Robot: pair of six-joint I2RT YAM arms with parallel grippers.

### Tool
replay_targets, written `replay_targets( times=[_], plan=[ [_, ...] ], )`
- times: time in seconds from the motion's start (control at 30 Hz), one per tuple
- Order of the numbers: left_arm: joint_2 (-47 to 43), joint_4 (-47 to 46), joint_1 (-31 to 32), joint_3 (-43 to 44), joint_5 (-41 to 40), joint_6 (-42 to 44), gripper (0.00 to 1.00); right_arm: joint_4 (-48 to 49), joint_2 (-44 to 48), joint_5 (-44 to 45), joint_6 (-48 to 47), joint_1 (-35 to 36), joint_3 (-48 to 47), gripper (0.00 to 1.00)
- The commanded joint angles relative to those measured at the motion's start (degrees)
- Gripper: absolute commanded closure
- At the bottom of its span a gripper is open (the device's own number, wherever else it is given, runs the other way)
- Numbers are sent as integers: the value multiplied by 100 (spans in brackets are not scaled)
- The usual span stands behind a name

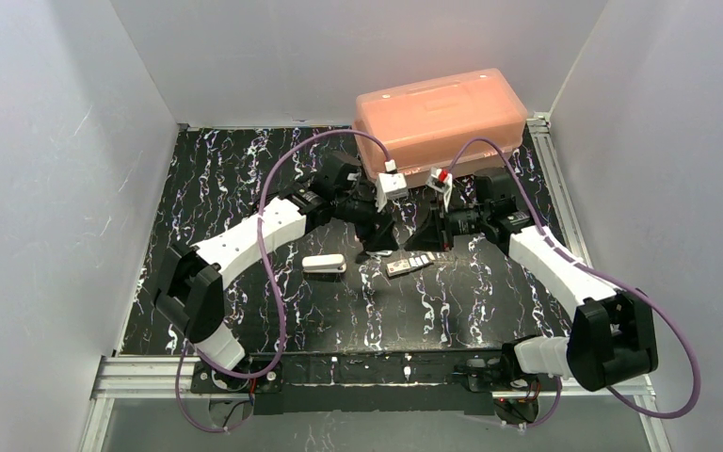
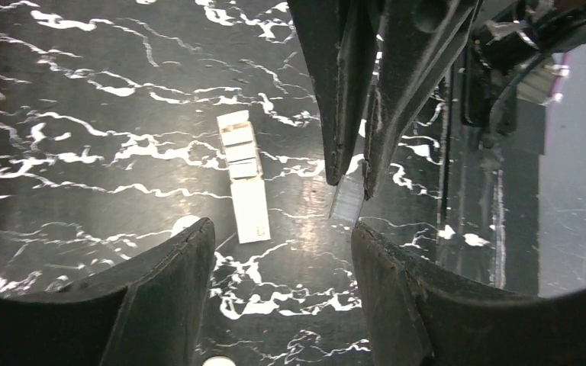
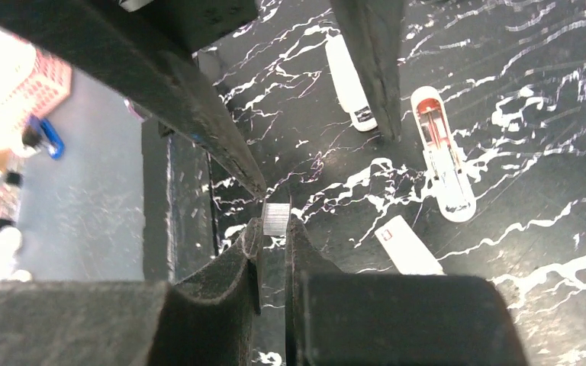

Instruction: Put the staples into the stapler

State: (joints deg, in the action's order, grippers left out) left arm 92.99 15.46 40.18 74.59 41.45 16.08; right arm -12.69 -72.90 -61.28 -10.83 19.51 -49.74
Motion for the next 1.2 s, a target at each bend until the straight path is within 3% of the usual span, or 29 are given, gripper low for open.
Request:
replay_targets(
  times=[0.0,0.27,0.5,0.63,1.0,1.17],
  plan=[
    [-443,150,-72,280,-414,696,35,969,-262,228,2258,-85,-273,99],
    [-602,416,-72,530,-695,1736,26,1956,-574,284,4694,-219,-206,99],
    [-657,744,16,548,-491,2619,23,2510,-603,328,5793,-338,16,99],
    [-496,653,146,691,-785,2675,28,2717,-567,318,6214,-353,103,99],
    [-224,605,403,890,-1121,2609,51,2902,-413,314,6452,-488,278,99],
    [-276,551,405,748,-1203,2640,56,2934,-361,309,6457,-529,337,99]
  ],
)
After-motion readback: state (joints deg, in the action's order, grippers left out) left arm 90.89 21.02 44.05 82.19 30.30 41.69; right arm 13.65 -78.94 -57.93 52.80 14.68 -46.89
